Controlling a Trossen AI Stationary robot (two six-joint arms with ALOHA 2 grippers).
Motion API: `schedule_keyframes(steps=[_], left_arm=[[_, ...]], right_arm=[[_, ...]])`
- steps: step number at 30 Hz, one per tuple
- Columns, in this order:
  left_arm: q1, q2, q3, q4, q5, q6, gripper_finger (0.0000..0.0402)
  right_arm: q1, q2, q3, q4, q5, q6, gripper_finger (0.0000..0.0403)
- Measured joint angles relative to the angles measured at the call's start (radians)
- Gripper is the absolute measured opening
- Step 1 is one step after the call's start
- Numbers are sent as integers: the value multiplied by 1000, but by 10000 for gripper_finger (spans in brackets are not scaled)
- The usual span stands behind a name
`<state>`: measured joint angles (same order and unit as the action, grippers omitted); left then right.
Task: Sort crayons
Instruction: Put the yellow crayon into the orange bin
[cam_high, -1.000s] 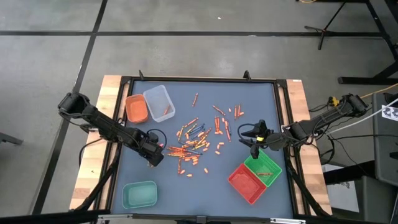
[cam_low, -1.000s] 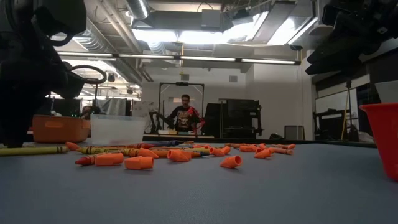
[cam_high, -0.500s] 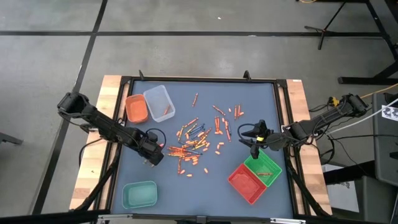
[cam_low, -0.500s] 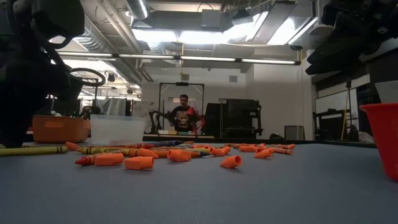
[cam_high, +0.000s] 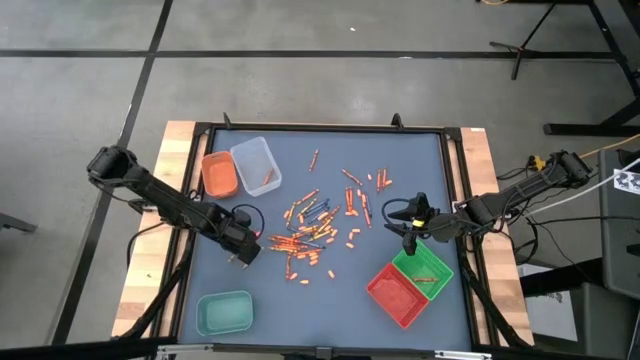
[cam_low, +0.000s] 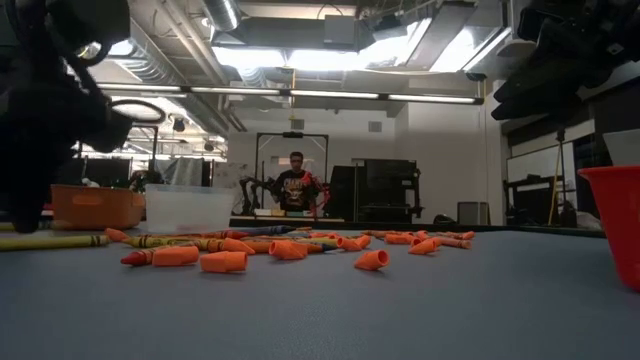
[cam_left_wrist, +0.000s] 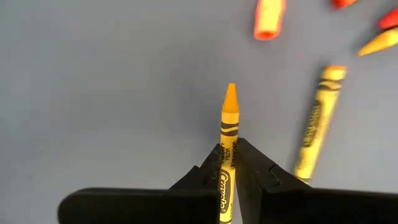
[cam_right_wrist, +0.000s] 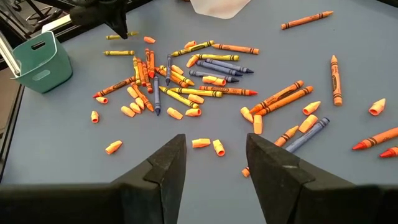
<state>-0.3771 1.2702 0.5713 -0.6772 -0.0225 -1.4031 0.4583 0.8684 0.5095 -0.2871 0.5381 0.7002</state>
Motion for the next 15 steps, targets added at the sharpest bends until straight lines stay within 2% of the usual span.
schedule_keyframes(steps=[6, 15], left_arm=[[13, -87, 1, 4, -62, 5, 10], [101, -213, 2, 15, -180, 151, 10]], right_arm=[[0, 0, 0, 0, 0, 0, 166], [0, 0, 0, 0, 0, 0, 166]])
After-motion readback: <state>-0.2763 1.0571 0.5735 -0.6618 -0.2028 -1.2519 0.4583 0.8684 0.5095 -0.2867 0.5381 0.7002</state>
